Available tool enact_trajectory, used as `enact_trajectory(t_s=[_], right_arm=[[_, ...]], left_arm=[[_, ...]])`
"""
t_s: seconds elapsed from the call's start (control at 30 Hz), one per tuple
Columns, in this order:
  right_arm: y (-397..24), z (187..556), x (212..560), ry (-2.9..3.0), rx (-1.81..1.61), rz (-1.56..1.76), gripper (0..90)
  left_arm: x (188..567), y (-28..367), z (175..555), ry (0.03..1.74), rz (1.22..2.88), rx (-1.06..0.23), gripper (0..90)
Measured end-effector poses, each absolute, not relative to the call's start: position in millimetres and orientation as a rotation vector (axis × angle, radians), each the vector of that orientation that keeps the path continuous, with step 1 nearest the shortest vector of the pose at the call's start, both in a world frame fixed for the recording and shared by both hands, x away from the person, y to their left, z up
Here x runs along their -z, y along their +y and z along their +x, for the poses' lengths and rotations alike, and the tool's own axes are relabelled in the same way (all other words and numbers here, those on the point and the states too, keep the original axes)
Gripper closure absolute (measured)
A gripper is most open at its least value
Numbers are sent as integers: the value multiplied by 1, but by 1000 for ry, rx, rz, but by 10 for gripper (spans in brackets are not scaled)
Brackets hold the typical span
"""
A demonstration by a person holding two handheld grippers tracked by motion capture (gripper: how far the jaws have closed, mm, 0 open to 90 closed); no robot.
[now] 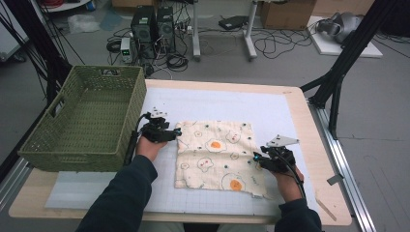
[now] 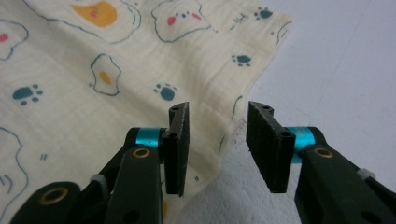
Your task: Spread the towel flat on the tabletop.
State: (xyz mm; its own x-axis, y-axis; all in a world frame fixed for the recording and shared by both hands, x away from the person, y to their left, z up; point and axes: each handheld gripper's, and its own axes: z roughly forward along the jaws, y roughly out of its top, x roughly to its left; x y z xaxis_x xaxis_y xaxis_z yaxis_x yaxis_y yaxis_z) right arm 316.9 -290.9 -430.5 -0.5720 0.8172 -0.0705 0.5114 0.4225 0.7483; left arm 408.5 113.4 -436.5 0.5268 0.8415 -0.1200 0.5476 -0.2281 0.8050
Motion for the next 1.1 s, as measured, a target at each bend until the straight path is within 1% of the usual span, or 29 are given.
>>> enact_trajectory(t_s=[0.07, 0.17, 0.23, 0.33, 0.37, 0.4, 0.47, 0.5, 0.53, 0.57, 0.63, 0.67, 0.73, 0.77, 0.83, 0.9, 0.93, 0.97, 1.07, 1.1], right_arm=[[-292, 316, 429, 2247, -996, 1133, 569], [-294, 318, 430, 2249, -1009, 1149, 551], [-295, 318, 430, 2249, -1012, 1154, 547], [-296, 318, 429, 2237, -1028, 1159, 542], [-297, 318, 429, 2238, -1030, 1159, 542], [-297, 318, 429, 2236, -1028, 1157, 542], [-296, 318, 430, 2241, -1023, 1159, 542], [-296, 319, 430, 2245, -1022, 1160, 542], [-295, 318, 430, 2251, -1018, 1158, 542], [-294, 318, 431, 2255, -1015, 1152, 542], [-293, 318, 431, 2255, -1014, 1148, 542], [-292, 318, 431, 2257, -1014, 1152, 542], [-291, 320, 432, 2255, -1013, 1150, 541], [-290, 321, 432, 2253, -1016, 1145, 540], [-291, 326, 433, 2244, -1035, 1158, 538], [-292, 333, 433, 2231, -1052, 1181, 532], [-292, 338, 432, 2222, -1059, 1195, 524], [-293, 343, 431, 2210, -1070, 1210, 511], [-291, 360, 431, 2187, -1091, 1244, 463], [-290, 366, 432, 2191, -1082, 1248, 460]], left_arm=[[440, 109, 412, 1136, 1921, -456, 394], [449, 104, 416, 1186, 1915, -459, 394], [451, 100, 416, 1181, 1936, -490, 398], [451, 96, 413, 1158, 1979, -534, 430], [451, 94, 412, 1142, 1985, -538, 456], [450, 93, 411, 1118, 1997, -528, 518], [450, 91, 410, 1076, 2010, -519, 699], [449, 89, 410, 1050, 2027, -562, 815], [449, 91, 411, 1063, 2020, -601, 858], [449, 97, 415, 1099, 1985, -612, 860], [448, 107, 422, 1205, 1893, -584, 860], [447, 111, 425, 1219, 1870, -571, 860], [444, 111, 426, 1193, 1859, -575, 856], [443, 111, 425, 1179, 1861, -578, 839], [443, 112, 425, 1195, 1839, -556, 699], [442, 113, 425, 1213, 1822, -544, 593], [441, 115, 425, 1225, 1814, -540, 524], [441, 116, 425, 1225, 1809, -527, 484], [438, 120, 423, 1216, 1812, -524, 447], [437, 121, 422, 1213, 1812, -516, 436]])
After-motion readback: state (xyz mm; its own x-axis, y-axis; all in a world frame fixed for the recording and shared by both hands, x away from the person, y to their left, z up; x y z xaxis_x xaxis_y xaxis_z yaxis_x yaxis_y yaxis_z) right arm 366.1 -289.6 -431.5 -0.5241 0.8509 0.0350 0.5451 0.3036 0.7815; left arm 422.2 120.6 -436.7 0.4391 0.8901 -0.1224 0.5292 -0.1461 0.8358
